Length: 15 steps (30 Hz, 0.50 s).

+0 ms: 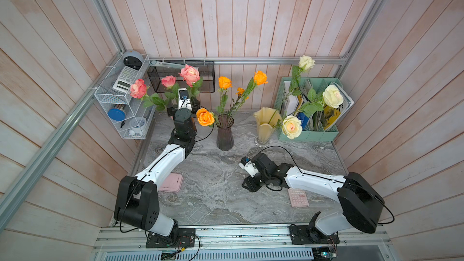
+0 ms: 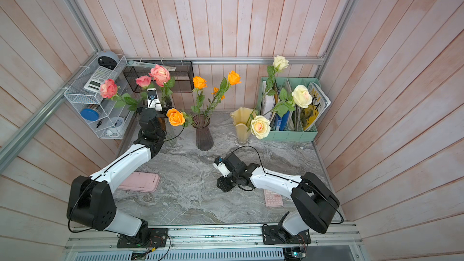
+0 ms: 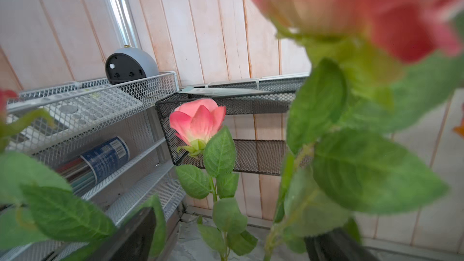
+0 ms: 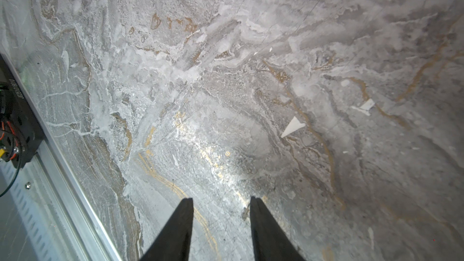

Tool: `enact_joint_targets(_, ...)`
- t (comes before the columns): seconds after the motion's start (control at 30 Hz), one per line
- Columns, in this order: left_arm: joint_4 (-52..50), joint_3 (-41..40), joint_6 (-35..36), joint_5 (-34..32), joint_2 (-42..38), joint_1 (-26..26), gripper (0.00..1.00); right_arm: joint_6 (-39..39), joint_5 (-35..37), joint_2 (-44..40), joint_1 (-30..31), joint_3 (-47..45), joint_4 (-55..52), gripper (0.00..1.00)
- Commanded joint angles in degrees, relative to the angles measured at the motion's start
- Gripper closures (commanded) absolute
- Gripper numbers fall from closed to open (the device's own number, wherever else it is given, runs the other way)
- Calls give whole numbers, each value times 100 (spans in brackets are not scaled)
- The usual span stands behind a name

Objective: Arrange the flowers in different vases according to their colors
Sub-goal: Insert the flower into the vase.

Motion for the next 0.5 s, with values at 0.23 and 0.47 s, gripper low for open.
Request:
enact_joint_targets(0.23,-686,-278,-250,-114,-1286,-473,0,164,50,-401,-26,-194,-17,57)
enact_joint_targets(0.47,-1531,-877,-708,-757,-2637,-1000,0,310,477,-552,-174,-123,-275,57)
